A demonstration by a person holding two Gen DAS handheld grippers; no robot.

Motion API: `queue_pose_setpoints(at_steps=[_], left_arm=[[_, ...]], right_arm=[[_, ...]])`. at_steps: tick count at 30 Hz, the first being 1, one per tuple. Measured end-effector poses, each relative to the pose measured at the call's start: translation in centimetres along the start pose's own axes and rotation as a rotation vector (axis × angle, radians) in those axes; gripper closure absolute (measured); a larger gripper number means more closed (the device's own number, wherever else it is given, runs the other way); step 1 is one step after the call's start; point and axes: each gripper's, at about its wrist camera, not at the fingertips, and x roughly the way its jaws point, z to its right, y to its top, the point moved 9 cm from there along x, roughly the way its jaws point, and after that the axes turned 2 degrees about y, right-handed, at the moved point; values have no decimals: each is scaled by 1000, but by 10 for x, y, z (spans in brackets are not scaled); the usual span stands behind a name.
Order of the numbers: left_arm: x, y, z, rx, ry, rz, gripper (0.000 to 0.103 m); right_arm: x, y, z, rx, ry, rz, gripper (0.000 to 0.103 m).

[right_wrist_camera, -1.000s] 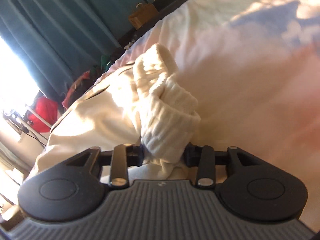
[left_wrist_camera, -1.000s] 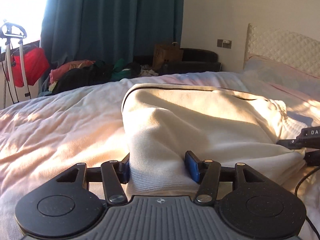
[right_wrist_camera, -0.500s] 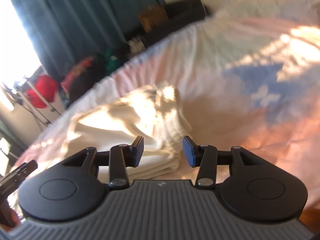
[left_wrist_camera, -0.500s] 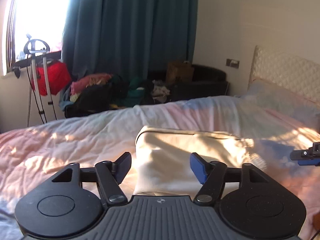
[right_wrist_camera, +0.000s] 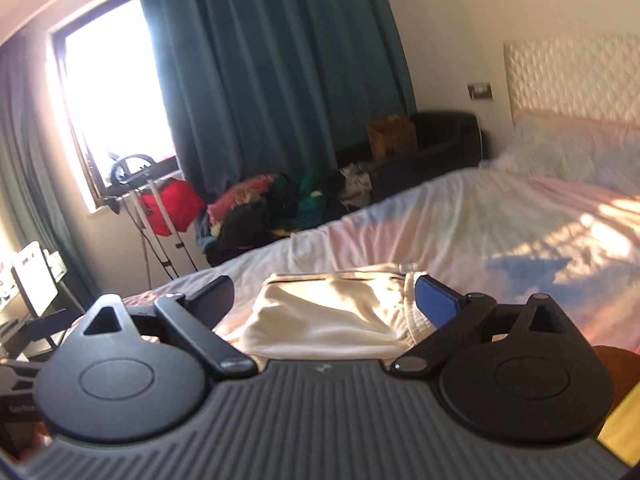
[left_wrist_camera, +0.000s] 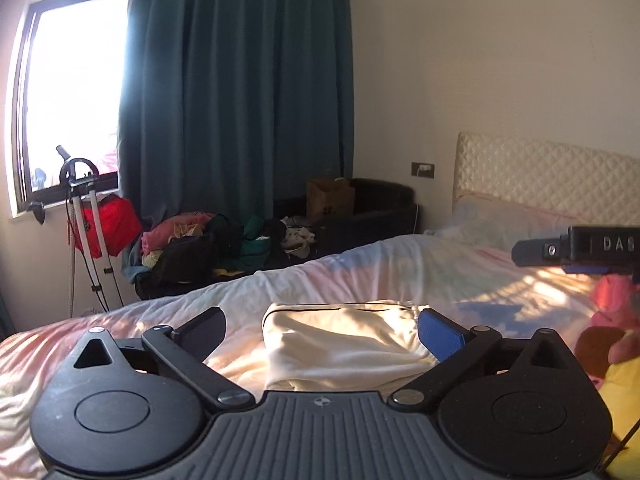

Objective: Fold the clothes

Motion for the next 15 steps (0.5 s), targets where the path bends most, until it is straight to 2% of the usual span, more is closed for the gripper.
queue_pose_setpoints(at_steps=[2,5,8,15], left_arm=[[-17,-2,-3,-32,18,6,0],[-33,-8,-1,-34,-3,6,0],[-46,-13,-5,-51,25,7,0],[-58,-27,-18,-70,70,38,0]], right_arm=[[-13,-6,-8,-12,5,14,4],[-26,-19,-18,-36,0,31,4],[-34,-32,-26,-54,3,38,4],[-39,-62,-42,-73,5,73,4]])
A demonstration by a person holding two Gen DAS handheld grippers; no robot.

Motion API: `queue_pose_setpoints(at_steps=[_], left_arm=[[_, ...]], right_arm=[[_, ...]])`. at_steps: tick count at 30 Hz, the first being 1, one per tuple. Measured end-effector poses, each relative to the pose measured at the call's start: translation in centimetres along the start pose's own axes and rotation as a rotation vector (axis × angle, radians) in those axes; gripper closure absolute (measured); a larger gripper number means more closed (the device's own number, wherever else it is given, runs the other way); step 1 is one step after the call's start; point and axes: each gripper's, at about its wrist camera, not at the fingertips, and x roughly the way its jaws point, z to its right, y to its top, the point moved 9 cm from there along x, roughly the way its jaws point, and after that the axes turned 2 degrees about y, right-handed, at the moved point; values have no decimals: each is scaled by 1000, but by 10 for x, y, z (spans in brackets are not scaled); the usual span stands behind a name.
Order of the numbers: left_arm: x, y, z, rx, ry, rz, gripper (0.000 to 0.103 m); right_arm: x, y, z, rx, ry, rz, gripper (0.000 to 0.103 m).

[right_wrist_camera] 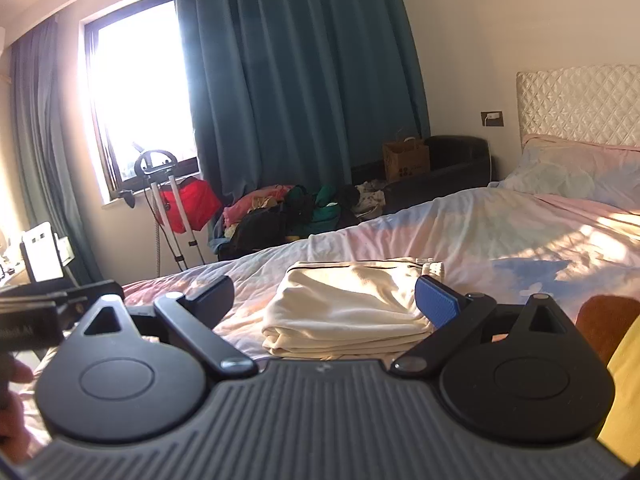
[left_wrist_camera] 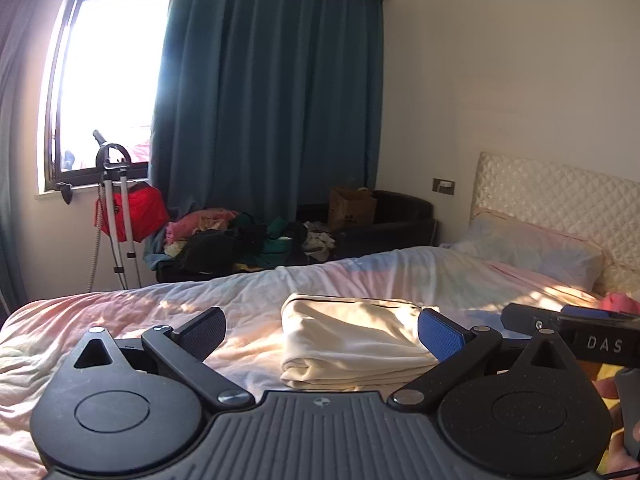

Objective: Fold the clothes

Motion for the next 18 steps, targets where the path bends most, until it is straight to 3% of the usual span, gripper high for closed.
queue_pose_setpoints(at_steps=[13,18], left_arm=[[26,-53,-17,31,38,-36,0],[37,-69,-23,30,54,-50,0]], right_arm=[[32,-67,-9,-46,-29,-15,4],[37,-74,-19,-104,-72,12,4]])
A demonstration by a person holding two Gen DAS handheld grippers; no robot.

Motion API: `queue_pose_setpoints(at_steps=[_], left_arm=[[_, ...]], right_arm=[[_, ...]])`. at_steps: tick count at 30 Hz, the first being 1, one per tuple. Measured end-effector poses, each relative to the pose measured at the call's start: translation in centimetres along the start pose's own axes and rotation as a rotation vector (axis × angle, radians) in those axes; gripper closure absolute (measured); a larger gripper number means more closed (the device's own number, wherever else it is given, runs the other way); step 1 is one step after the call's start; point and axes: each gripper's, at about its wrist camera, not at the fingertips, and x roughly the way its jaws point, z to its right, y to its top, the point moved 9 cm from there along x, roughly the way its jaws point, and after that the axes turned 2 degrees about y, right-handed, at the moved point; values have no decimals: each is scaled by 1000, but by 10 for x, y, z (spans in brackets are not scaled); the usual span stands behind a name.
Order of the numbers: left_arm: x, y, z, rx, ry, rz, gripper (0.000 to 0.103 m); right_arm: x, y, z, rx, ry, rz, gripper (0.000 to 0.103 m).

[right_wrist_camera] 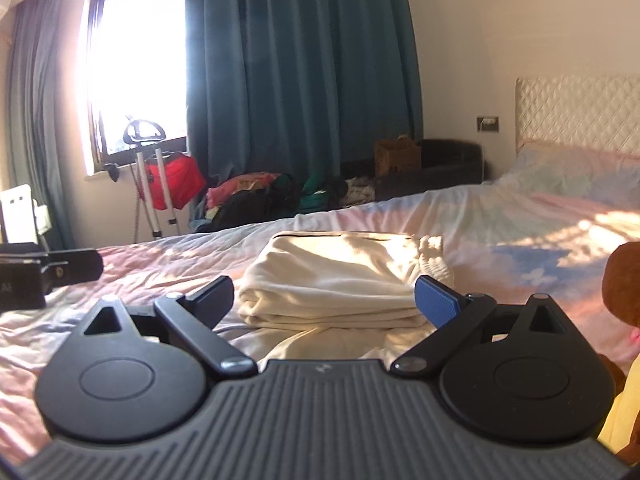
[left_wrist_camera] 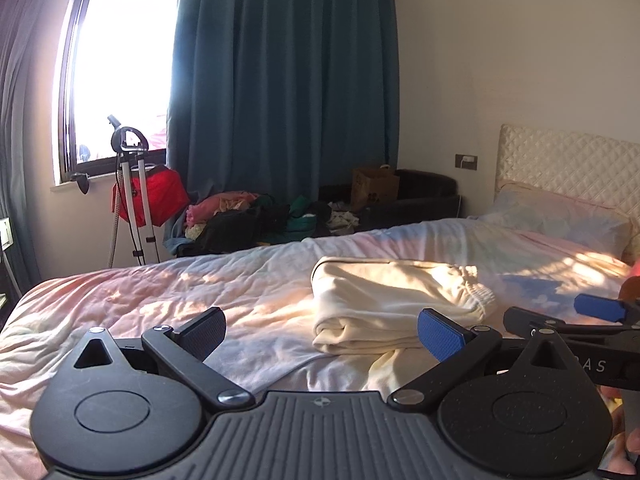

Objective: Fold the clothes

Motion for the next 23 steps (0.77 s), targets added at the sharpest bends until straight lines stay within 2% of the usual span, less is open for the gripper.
queue_pose_setpoints(at_steps=[4,8,12,23], left_arm=[[11,-9,-6,-19,0,-34,0],[18,-15,-9,-24,2,-55,0],[19,-16,-8,-18,9,-52,0],[16,-17,-3,-4,6,-48,0]], right_arm=[[9,-5,-5,-20,9,-20,4],[16,-9,2,16,0,-55,4],[13,-9,6,44,-17,-42,4],[11,-8,0,-5,-31,-46,4]])
